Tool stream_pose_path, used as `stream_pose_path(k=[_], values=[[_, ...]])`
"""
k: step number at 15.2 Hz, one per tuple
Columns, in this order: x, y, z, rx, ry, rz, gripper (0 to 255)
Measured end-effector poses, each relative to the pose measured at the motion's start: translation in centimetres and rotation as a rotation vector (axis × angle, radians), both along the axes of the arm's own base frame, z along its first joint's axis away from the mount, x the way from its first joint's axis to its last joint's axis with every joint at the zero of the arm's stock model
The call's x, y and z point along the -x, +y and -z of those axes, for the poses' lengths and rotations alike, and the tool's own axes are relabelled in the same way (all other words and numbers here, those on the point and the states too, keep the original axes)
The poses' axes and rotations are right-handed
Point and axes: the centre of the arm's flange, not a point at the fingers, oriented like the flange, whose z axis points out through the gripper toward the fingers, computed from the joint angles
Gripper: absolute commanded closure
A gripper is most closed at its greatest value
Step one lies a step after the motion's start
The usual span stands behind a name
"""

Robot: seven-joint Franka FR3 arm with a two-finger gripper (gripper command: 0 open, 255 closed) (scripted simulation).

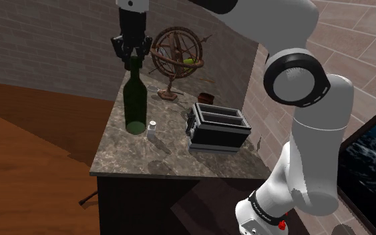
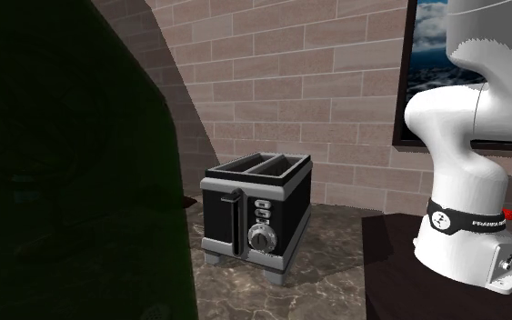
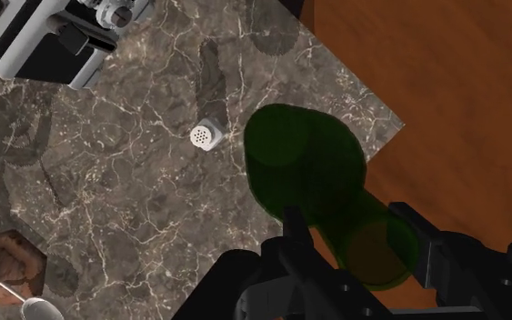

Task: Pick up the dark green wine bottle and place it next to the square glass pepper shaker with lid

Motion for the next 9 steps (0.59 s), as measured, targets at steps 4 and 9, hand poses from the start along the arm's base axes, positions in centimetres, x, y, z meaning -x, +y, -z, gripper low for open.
stream_pose_path(k=[4,9], values=[[0.2,0.0,2.1,0.000,0.000,0.000,255],[0.1,0.0,4.8,0.000,0.000,0.000,255]])
